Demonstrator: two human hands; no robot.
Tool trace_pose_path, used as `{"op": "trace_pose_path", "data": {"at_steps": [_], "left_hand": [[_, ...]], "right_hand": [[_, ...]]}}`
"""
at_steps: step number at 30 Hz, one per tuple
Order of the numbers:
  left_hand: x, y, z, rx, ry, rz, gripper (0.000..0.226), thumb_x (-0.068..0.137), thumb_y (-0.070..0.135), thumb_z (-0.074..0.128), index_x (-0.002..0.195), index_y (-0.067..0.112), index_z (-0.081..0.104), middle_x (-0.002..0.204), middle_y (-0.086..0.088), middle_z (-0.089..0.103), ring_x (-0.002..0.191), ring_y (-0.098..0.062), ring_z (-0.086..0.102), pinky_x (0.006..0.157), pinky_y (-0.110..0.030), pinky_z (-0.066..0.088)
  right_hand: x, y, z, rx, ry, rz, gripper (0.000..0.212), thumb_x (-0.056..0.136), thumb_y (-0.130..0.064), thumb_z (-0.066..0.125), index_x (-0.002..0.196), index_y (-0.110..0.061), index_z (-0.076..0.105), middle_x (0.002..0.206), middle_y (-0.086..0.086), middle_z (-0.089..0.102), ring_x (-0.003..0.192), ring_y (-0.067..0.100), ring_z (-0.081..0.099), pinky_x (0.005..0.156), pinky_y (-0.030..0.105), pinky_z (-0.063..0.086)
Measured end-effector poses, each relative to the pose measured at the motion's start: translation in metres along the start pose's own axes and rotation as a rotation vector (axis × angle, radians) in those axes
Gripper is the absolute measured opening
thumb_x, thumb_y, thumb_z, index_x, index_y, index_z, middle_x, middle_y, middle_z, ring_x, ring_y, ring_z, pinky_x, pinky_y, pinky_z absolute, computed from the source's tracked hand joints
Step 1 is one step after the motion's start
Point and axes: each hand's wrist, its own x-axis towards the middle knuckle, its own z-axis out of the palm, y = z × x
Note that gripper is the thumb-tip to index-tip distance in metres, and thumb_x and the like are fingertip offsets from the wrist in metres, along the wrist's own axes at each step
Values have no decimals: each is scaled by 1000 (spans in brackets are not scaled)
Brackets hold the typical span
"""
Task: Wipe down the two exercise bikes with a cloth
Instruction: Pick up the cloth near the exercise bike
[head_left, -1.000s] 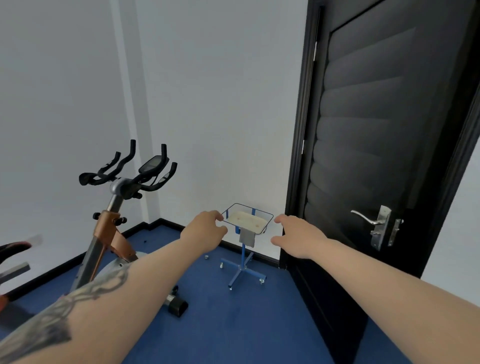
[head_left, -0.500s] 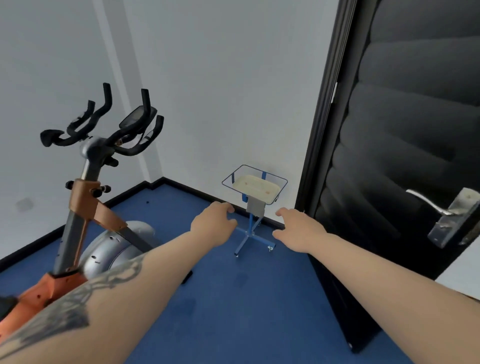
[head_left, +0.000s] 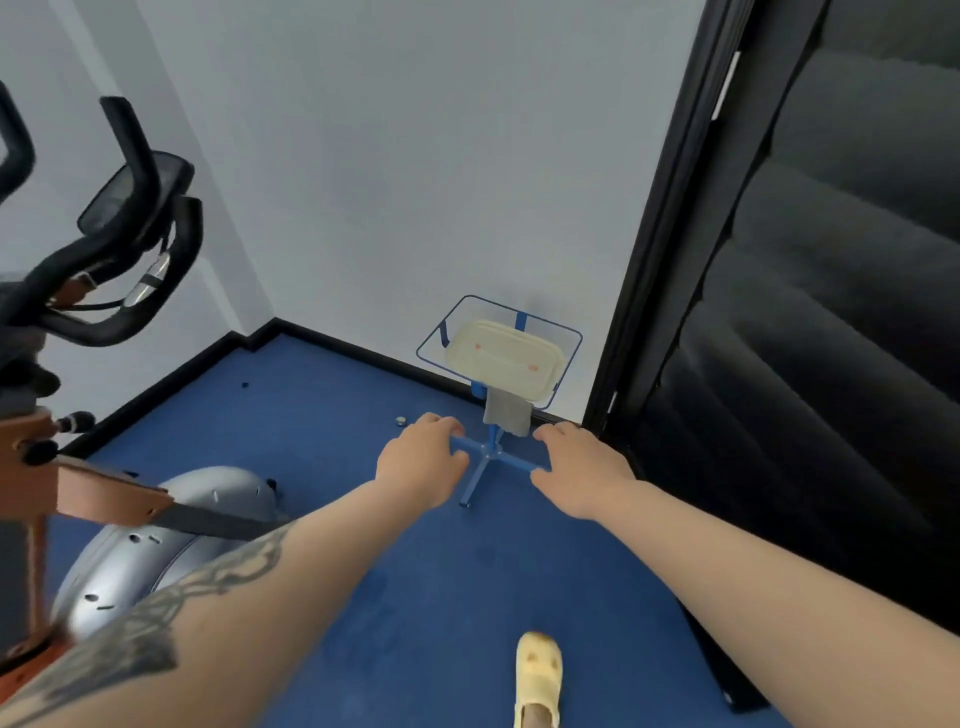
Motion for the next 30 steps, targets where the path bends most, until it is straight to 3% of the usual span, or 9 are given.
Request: {"op": "trace_pose_path", "data": {"at_steps": [3, 13, 18, 25, 30], "left_hand": [[61, -3, 15, -17, -15, -16, 35, 96, 28, 46, 130, 26, 53, 141, 7, 45, 89, -20, 58, 66, -30, 41], [237, -9, 60, 42, -101, -71, 36, 96, 28, 45, 132, 28, 53, 142, 8, 45, 111, -19, 56, 75, -28, 40], [290, -21, 102, 85, -166, -17, 40, 97, 25, 45, 136, 26, 52, 142, 5, 47, 116, -21, 53, 87, -31, 44], [360, -54, 171, 110, -233, 45, 43, 94, 18, 47, 137, 23, 53, 142, 4, 49, 123, -20, 49, 98, -32, 37], [379, -71, 203, 26, -228, 33, 42, 94, 15, 47, 134, 22, 56, 141, 6, 50, 122, -18, 50, 100, -29, 36]], "right_hand": [[57, 20, 3, 14, -34, 6, 50, 97, -33, 47, 144, -20, 34, 143, 0, 39, 128, 21, 40, 96, 38, 46], [229, 89, 14, -22, -153, 45, 45, 98, -31, 44, 141, -19, 37, 138, 0, 44, 125, 21, 42, 94, 36, 46], [294, 102, 52, -3, -215, 64, 38, 96, -25, 45, 133, -17, 42, 129, 1, 48, 117, 21, 45, 86, 34, 45], [373, 114, 131, -102, -202, 43, 44, 96, -27, 51, 138, -17, 39, 131, 2, 48, 119, 23, 45, 94, 34, 38], [406, 122, 171, -127, -175, 92, 37, 97, -31, 50, 131, -17, 43, 122, 2, 54, 112, 22, 49, 88, 33, 39]]}}
